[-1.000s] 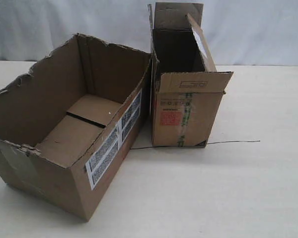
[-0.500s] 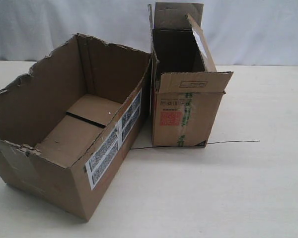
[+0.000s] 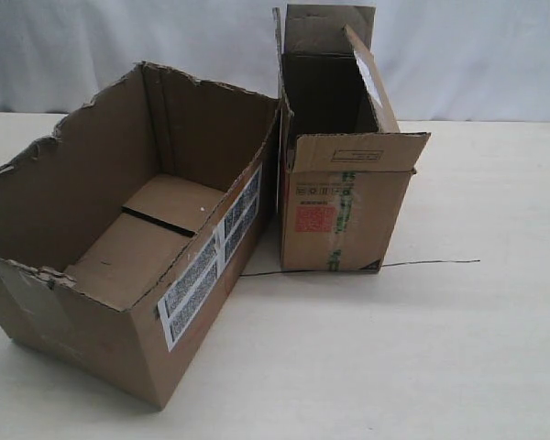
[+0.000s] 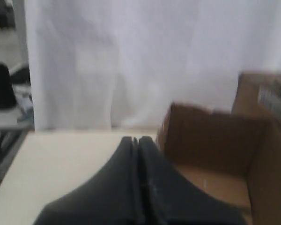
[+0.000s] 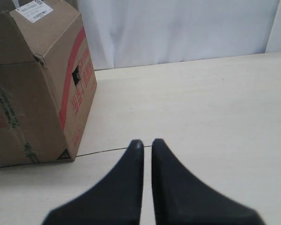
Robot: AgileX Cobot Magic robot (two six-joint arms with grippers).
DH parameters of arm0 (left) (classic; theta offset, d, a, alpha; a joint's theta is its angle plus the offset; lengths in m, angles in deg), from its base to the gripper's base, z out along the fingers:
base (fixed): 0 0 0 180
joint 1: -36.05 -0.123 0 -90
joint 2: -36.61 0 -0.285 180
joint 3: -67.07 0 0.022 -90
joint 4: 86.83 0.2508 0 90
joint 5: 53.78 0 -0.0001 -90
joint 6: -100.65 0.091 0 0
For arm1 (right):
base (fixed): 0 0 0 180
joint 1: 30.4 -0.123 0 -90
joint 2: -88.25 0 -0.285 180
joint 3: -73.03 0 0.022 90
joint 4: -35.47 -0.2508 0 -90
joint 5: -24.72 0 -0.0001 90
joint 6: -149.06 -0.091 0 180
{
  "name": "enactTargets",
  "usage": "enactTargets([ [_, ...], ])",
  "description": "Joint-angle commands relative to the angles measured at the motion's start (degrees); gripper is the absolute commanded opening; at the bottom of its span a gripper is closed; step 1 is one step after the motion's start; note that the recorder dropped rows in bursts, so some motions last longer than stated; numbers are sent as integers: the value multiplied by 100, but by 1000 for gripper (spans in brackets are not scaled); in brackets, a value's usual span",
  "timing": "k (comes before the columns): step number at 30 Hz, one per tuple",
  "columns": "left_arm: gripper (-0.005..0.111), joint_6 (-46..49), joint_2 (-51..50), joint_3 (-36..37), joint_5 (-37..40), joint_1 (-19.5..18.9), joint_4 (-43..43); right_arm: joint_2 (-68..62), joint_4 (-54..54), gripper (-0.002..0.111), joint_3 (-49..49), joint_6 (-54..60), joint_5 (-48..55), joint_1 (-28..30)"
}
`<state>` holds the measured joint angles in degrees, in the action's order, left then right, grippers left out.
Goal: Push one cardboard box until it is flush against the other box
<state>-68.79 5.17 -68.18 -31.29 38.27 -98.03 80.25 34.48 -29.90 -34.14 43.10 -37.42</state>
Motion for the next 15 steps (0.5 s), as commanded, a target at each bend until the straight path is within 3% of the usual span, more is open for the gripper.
enactTargets([
  [1,0,96,-1965,-2037,4131,50,662,21,-6,5,15,28,7,35],
  [2,0,222,-2414,-2557,4748,50,662,21,-6,5,15,28,7,35],
  [4,0,307,-2892,-2877,4748,50,314,21,-6,5,15,28,20,31],
  [6,0,1002,-3122,-2886,4748,50,-523,21,-6,5,15,28,9,31],
  [8,0,1212,-3279,-2669,4748,71,-1094,21,-6,5,15,28,9,31],
  [10,0,1252,-3384,-2375,4748,206,-994,21,-6,5,15,28,9,31],
  [15,0,1252,-3417,-1834,4748,1014,-920,21,-6,5,15,28,9,31],
])
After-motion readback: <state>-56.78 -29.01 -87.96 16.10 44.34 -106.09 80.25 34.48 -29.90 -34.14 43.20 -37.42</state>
